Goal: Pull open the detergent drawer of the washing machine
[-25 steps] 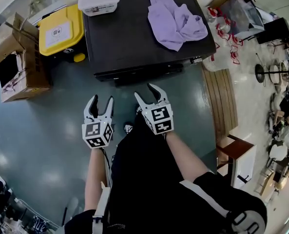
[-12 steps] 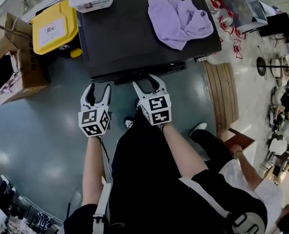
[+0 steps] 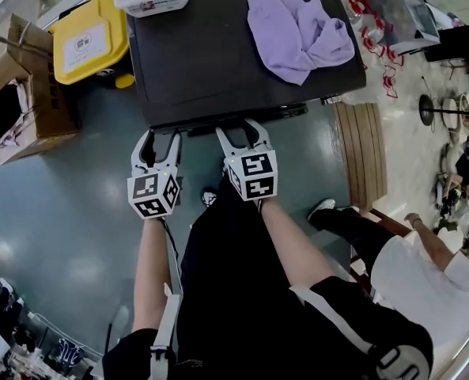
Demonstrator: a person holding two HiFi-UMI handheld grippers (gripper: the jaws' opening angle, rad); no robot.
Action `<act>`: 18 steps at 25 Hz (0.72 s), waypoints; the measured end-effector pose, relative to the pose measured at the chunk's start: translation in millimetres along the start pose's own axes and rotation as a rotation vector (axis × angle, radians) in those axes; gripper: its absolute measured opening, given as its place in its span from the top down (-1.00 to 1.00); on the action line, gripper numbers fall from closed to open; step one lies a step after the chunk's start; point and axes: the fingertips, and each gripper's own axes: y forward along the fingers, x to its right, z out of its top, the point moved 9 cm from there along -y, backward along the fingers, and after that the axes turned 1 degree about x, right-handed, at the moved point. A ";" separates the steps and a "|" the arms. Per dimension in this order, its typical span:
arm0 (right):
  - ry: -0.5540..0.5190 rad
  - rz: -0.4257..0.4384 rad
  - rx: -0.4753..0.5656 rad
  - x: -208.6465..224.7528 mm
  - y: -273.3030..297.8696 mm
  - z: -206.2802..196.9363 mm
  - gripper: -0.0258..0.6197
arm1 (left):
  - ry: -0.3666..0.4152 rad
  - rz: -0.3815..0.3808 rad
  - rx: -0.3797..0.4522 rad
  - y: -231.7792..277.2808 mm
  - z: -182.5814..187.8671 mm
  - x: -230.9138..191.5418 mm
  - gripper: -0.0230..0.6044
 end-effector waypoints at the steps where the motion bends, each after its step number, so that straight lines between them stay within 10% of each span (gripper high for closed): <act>1: 0.006 -0.005 0.003 0.0 0.3 0.2 0.26 | -0.002 -0.001 0.002 0.5 -0.4 0.4 0.07; 18: 0.025 -0.021 0.002 0.3 0.9 -0.3 0.36 | -0.028 0.027 -0.017 3.1 -0.1 4.7 0.07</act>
